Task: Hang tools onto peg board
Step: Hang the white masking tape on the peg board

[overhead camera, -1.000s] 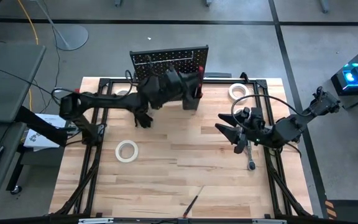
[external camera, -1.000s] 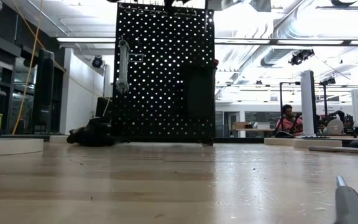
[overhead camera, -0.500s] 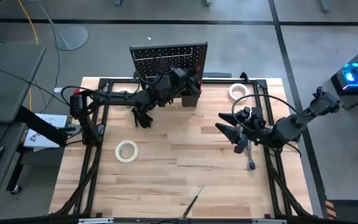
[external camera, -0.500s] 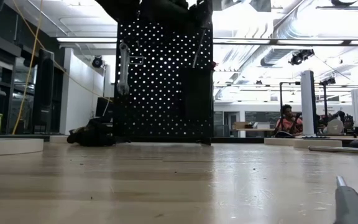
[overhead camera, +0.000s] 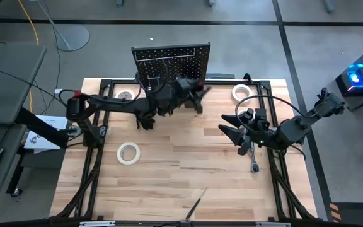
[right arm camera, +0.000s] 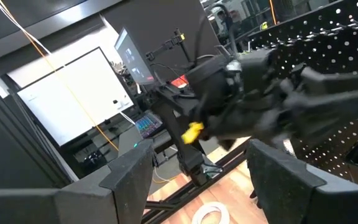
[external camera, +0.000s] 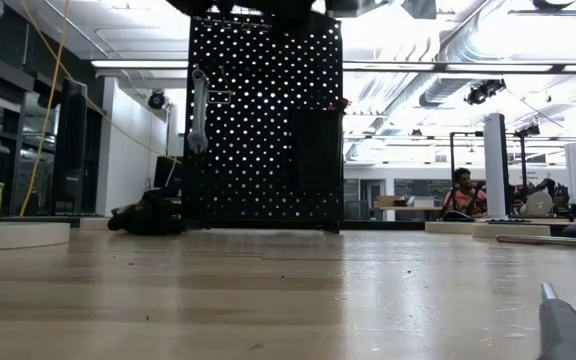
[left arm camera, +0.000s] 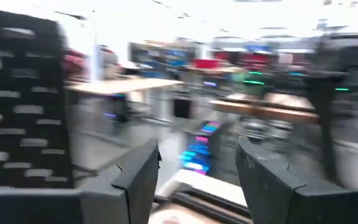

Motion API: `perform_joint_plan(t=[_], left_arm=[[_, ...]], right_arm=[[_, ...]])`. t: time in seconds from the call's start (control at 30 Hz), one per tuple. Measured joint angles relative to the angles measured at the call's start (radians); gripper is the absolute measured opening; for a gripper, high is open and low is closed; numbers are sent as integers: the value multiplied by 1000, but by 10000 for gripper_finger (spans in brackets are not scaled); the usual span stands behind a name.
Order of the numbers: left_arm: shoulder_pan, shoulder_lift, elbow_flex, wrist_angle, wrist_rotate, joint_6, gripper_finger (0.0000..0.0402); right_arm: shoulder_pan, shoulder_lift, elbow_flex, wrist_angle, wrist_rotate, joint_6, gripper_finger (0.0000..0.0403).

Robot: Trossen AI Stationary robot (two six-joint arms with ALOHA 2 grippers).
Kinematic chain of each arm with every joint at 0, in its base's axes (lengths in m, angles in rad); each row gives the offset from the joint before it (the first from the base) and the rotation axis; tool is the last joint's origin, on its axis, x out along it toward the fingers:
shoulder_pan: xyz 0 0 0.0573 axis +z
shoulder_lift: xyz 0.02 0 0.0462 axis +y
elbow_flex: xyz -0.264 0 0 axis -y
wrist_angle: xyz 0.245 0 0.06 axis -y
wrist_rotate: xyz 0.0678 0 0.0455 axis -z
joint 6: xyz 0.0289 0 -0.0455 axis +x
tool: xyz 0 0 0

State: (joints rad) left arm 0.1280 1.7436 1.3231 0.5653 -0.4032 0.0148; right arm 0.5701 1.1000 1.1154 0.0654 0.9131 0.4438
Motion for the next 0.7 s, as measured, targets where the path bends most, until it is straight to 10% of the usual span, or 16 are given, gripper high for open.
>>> perform_joint_plan(t=[0.4, 0.7], left_arm=[[-251, -145, 2, -733, 389, -175, 195], [-615, -281, -168, -1366, 220, -569, 195]], right_arm=[[0, 0, 0, 0, -7, -4, 245], [0, 0, 0, -18, -7, -8, 245]])
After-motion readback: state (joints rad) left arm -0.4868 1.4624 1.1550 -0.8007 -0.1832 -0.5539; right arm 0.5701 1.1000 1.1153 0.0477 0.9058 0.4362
